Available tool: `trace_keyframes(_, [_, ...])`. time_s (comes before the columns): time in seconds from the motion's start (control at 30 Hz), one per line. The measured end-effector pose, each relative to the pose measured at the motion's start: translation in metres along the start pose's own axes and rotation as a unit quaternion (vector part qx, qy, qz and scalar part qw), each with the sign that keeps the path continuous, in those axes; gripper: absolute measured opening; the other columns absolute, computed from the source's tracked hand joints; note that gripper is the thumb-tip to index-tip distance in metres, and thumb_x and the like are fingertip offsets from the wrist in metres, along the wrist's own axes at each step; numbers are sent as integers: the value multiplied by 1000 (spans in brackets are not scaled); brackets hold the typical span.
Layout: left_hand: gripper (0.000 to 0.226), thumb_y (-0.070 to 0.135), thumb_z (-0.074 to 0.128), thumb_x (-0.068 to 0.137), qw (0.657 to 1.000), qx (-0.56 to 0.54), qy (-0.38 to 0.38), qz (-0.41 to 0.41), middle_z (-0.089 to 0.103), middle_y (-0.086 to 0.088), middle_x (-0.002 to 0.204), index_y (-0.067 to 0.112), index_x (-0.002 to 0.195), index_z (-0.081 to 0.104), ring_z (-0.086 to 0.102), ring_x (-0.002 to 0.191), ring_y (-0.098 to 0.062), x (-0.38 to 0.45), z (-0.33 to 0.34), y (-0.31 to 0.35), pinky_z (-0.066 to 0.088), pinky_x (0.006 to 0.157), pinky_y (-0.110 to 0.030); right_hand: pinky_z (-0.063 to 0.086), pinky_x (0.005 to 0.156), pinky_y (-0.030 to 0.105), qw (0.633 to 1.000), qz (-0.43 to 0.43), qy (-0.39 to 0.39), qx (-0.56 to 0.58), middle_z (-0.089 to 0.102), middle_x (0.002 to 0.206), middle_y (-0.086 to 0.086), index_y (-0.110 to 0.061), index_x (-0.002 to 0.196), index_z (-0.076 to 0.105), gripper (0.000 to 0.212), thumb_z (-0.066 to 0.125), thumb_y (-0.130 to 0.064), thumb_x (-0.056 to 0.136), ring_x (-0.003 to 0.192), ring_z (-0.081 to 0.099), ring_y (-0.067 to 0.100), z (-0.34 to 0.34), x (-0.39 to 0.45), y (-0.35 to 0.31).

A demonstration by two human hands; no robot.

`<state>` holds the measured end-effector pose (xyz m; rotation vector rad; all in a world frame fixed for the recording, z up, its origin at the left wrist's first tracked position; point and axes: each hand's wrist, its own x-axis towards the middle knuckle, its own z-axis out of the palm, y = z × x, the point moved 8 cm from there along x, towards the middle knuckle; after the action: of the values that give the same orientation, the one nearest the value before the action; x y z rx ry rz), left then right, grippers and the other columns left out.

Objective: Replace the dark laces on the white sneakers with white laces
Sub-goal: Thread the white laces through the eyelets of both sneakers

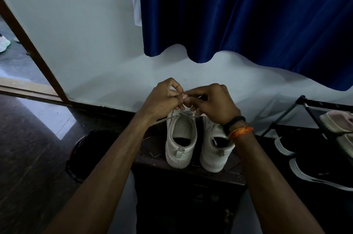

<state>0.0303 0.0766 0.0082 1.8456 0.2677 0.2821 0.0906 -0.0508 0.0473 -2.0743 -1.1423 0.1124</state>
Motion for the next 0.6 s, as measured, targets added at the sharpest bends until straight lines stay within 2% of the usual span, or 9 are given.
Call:
trace_keyframes(0.17, [13, 8, 68, 95, 1000, -15, -17, -12, 77, -9, 81, 4, 100, 57, 74, 76, -30, -6, -1, -9, 56, 70, -33, 61, 73, 28, 1000, -7, 6, 2, 78, 90, -5, -26, 105, 80, 19, 77, -18, 88, 71, 71, 2, 8, 0, 12])
trace_keyframes(0.23, [13, 9, 69, 94, 1000, -9, -21, -15, 77, -9, 81, 5, 100, 58, 74, 77, -30, -8, -2, -14, 57, 72, -35, 58, 70, 22, 1000, -5, -2, 6, 77, 87, -8, -26, 104, 80, 20, 78, -17, 87, 68, 69, -1, 12, -1, 13])
trace_keyframes(0.3, [14, 9, 69, 94, 999, -16, -27, -21, 77, -10, 83, 5, 101, 58, 74, 79, -31, -11, -2, -18, 57, 74, -36, 49, 67, 11, 1000, -9, -11, -7, 70, 78, -19, -28, 104, 80, 21, 79, -20, 85, 70, 64, -6, 16, -2, 13])
trace_keyframes(0.37, [15, 9, 68, 95, 999, -25, -27, -22, 77, -9, 83, 4, 103, 57, 74, 79, -29, -13, -2, -20, 56, 73, -34, 43, 67, 8, 1000, -19, -13, -20, 64, 75, -25, -29, 104, 80, 20, 80, -23, 85, 71, 62, -6, 17, -2, 12])
trace_keyframes(0.43, [15, 15, 68, 95, 1000, -20, -12, -15, 77, -7, 81, 6, 102, 57, 73, 76, -26, -14, -2, -21, 56, 73, -35, 44, 67, 13, 999, -24, -3, -38, 68, 76, -18, -28, 101, 81, 16, 80, -25, 85, 71, 62, 0, 17, -1, 12])
trace_keyframes(0.53, [24, 36, 71, 93, 999, 16, 34, -12, 76, 2, 81, 15, 98, 62, 70, 75, -13, -16, -6, -20, 56, 75, -32, 52, 72, 27, 998, 0, 17, -68, 74, 85, -5, -24, 92, 82, 9, 80, -23, 84, 76, 65, 10, 15, -1, 19])
trace_keyframes(0.6, [31, 45, 77, 85, 996, 75, 43, -22, 73, 5, 83, 20, 95, 63, 68, 76, -7, -20, -7, -23, 55, 71, -26, 52, 75, 24, 997, 30, 24, -69, 75, 87, -5, -22, 89, 81, 7, 77, -20, 85, 79, 65, 8, 15, -3, 26])
